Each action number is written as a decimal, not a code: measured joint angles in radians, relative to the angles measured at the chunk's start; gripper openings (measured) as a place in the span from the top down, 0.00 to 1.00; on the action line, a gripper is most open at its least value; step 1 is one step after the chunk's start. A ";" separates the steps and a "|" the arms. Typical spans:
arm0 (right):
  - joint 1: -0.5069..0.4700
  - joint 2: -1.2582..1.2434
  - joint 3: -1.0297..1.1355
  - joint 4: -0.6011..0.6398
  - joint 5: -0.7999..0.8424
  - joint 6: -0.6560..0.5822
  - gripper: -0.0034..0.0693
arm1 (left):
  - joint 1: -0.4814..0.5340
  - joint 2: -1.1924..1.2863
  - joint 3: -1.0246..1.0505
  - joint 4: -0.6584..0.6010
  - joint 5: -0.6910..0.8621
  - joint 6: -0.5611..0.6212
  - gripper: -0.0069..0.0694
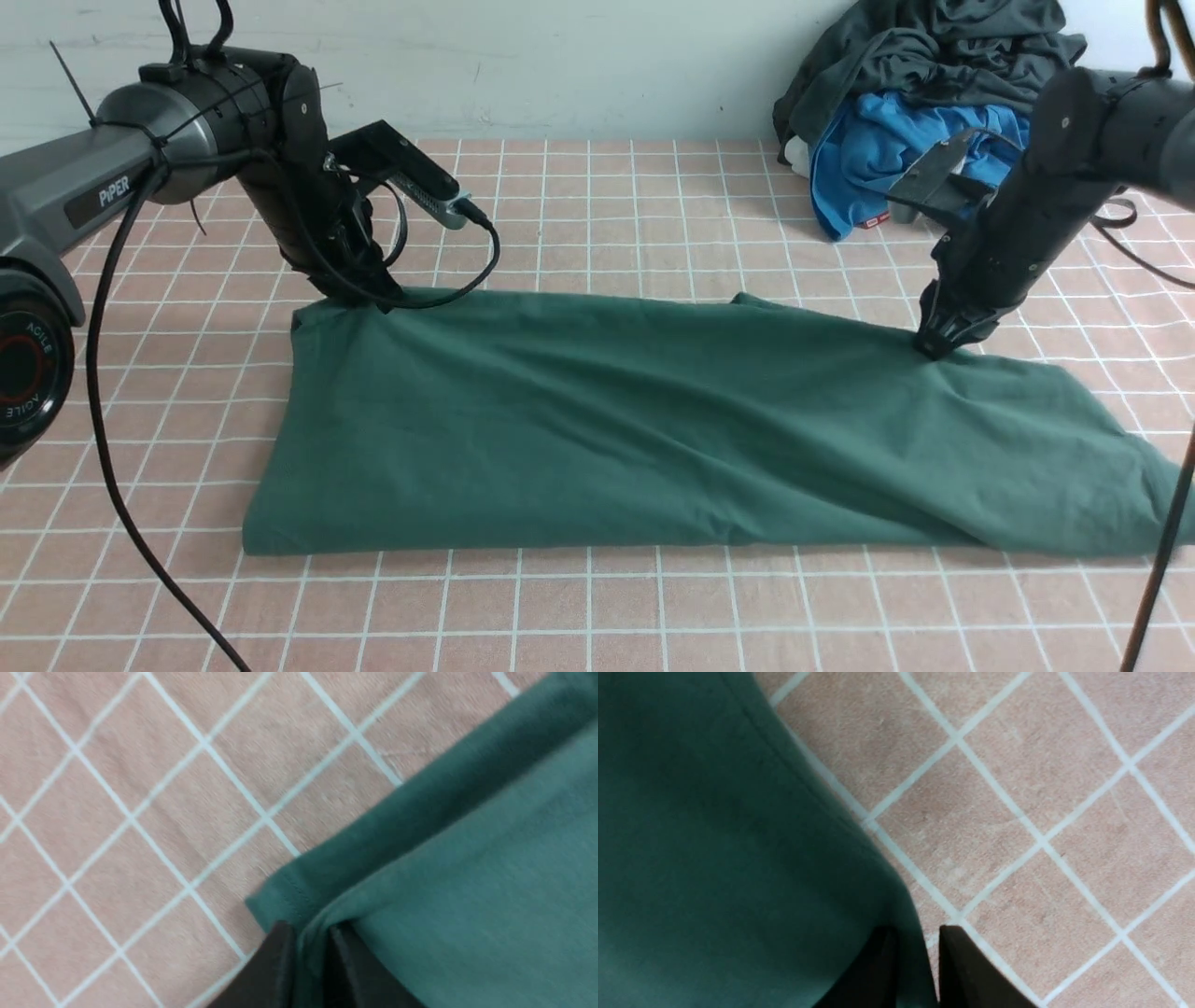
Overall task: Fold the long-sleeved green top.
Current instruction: Use both arms to drag the lower edge of the fabric forward and fold it over the upper edge, then use the right arm to clamp the right edge of the fabric
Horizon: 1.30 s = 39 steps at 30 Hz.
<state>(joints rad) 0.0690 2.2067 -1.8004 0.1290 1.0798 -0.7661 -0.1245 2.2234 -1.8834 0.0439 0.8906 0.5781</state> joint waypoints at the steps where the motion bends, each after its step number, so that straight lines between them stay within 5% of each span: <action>1: 0.000 0.000 -0.001 -0.001 -0.012 0.012 0.69 | 0.007 0.000 -0.001 0.000 -0.008 0.000 0.71; 7: 0.000 0.001 -0.012 -0.065 -0.054 0.162 0.49 | 0.036 0.000 -0.008 0.002 0.006 -0.061 0.46; 12: 0.000 -0.016 -0.102 -0.150 0.021 0.347 0.46 | 0.033 -0.021 -0.063 0.008 0.165 -0.158 0.40; 15: -0.001 -0.053 -0.156 -0.162 0.113 0.415 0.45 | 0.002 -0.060 -0.083 0.004 0.280 -0.201 0.46; 24: -0.024 -0.244 -0.011 -0.110 0.149 0.496 0.45 | -0.150 -0.149 0.020 -0.080 0.325 -0.194 0.88; 33: -0.172 -0.482 0.490 -0.093 0.074 0.564 0.45 | -0.122 -0.249 0.412 -0.097 0.255 -0.203 0.91; 39: -0.251 -0.491 0.642 -0.097 -0.065 0.577 0.45 | -0.064 -0.253 0.545 -0.093 0.129 -0.218 0.91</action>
<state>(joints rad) -0.1823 1.7154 -1.1586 0.0323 1.0149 -0.1893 -0.1884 1.9704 -1.3387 -0.0491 1.0199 0.3604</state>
